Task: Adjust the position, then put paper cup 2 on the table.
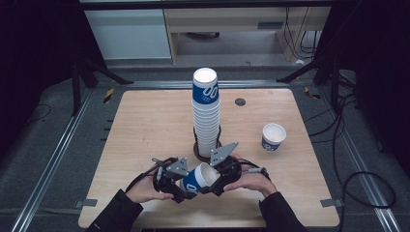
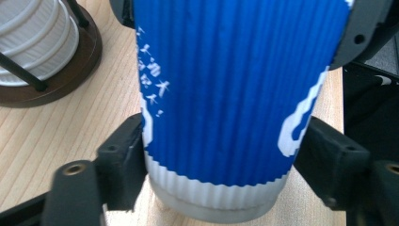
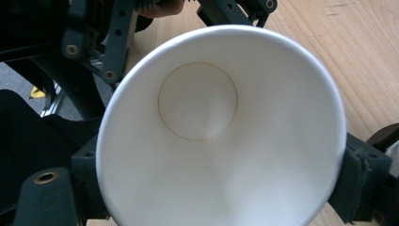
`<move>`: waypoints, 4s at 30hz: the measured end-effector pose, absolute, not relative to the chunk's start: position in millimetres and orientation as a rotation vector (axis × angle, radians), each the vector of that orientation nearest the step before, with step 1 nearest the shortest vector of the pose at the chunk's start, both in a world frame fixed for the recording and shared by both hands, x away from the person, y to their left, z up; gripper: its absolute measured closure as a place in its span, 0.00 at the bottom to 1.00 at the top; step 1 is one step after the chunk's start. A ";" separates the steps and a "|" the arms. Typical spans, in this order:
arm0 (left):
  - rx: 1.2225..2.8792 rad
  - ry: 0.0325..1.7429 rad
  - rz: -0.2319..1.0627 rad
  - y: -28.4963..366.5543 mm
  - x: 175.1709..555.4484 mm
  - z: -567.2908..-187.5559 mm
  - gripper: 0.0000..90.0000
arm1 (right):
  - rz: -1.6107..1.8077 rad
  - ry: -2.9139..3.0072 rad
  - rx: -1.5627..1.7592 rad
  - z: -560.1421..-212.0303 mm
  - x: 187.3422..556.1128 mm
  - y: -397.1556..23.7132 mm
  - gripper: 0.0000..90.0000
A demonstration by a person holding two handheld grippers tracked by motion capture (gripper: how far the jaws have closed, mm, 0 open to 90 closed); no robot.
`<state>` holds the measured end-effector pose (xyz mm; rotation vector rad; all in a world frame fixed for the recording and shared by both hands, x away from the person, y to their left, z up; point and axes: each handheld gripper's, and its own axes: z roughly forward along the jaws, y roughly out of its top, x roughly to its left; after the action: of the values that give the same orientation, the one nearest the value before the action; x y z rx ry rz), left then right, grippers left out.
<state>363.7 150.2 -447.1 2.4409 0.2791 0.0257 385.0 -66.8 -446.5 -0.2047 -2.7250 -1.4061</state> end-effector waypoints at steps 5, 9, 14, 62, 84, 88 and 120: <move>2.435 0.274 0.023 150.8 363.4 -448.0 0.31 | -1.397 -2.725 -0.202 -446.7 384.4 -66.0 0.17; 2.404 0.282 0.026 152.3 363.6 -446.0 0.31 | -1.420 -2.719 -0.212 -445.6 385.0 -67.2 0.14; 2.372 0.311 0.022 158.6 367.0 -443.0 0.31 | -1.497 -2.705 -0.251 -440.0 386.8 -72.9 0.08; 2.116 0.376 0.106 158.1 360.9 -431.2 0.31 | -1.758 -2.432 -0.344 -430.2 391.3 -80.6 0.23; 2.090 0.526 0.153 187.3 375.7 -429.8 0.22 | -1.849 -2.517 -0.549 -420.8 400.1 -125.7 0.24; 2.062 0.579 0.163 195.0 380.6 -430.6 0.21 | -1.828 -2.562 -0.607 -422.9 399.9 -134.0 0.24; 2.003 0.813 0.266 226.9 396.9 -431.0 0.21 | -1.616 -2.812 -1.085 -427.9 384.3 -189.0 0.24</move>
<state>396.9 226.9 -431.0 2.0034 0.8134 0.2662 384.3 -189.0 -427.9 -1.0850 -2.8121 -1.6161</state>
